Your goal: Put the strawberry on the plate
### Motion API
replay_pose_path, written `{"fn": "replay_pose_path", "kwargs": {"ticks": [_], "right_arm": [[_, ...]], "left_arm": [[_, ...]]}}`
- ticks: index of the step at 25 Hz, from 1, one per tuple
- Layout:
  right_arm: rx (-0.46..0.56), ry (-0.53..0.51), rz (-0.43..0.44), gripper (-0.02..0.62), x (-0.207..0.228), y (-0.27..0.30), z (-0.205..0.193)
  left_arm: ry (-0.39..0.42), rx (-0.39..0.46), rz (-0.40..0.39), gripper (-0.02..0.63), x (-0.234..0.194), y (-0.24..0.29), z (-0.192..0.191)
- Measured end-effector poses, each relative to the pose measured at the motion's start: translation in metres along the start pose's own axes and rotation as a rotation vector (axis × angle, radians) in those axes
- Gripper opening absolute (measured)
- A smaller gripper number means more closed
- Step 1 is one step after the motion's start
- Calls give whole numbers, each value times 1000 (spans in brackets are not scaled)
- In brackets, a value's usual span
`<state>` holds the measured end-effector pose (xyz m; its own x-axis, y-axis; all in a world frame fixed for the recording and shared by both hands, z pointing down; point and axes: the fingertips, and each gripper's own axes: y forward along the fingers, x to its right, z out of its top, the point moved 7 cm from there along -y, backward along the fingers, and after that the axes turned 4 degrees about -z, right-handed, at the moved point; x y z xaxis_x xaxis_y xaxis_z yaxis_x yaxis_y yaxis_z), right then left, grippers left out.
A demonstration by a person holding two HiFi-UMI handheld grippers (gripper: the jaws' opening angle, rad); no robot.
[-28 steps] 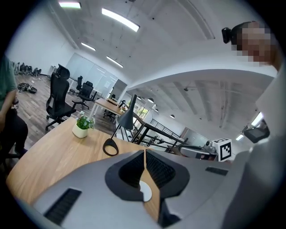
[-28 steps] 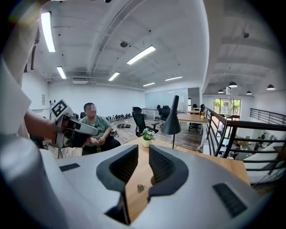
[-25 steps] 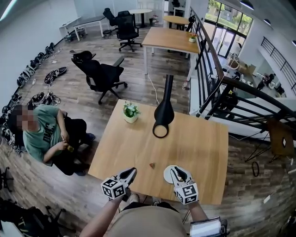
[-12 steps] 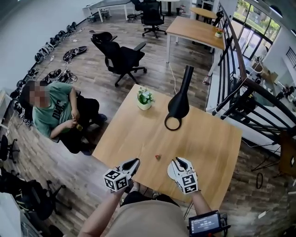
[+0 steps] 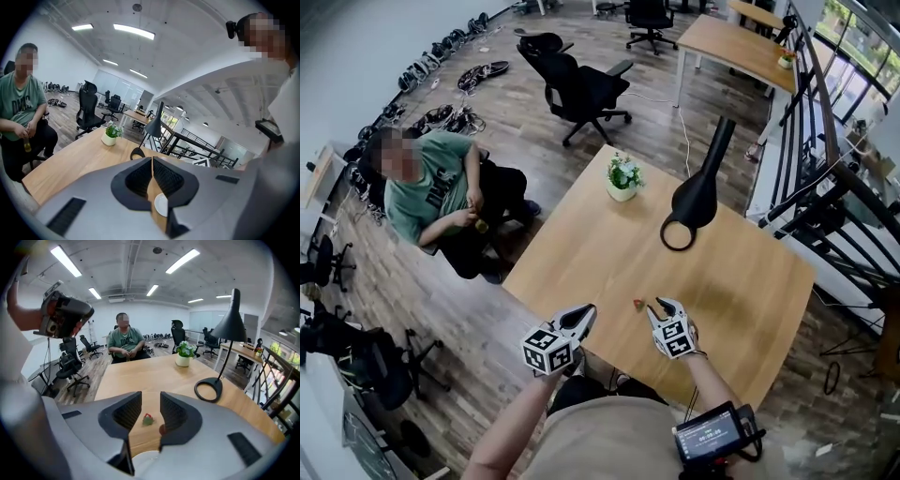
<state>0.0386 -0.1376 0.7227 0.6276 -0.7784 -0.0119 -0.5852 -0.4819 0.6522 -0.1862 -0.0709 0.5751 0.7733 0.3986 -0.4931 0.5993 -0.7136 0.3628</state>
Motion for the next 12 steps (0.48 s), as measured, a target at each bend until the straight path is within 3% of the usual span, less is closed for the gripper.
{"fn": "replay_pose_path", "kwargs": {"ticks": [5,8,12], "right_arm": [[-141,-41,34,104,-5,45,-32],[-167,-50,63,153,-9,65,-44],[-200,-109,85,155,-14,89,-59]], "left_arm": [[1,-13,33,5,-8,-2,1],[7,-30,39,5,-9,-1,5],[10,-47,37,5,-9,-2,8]]}}
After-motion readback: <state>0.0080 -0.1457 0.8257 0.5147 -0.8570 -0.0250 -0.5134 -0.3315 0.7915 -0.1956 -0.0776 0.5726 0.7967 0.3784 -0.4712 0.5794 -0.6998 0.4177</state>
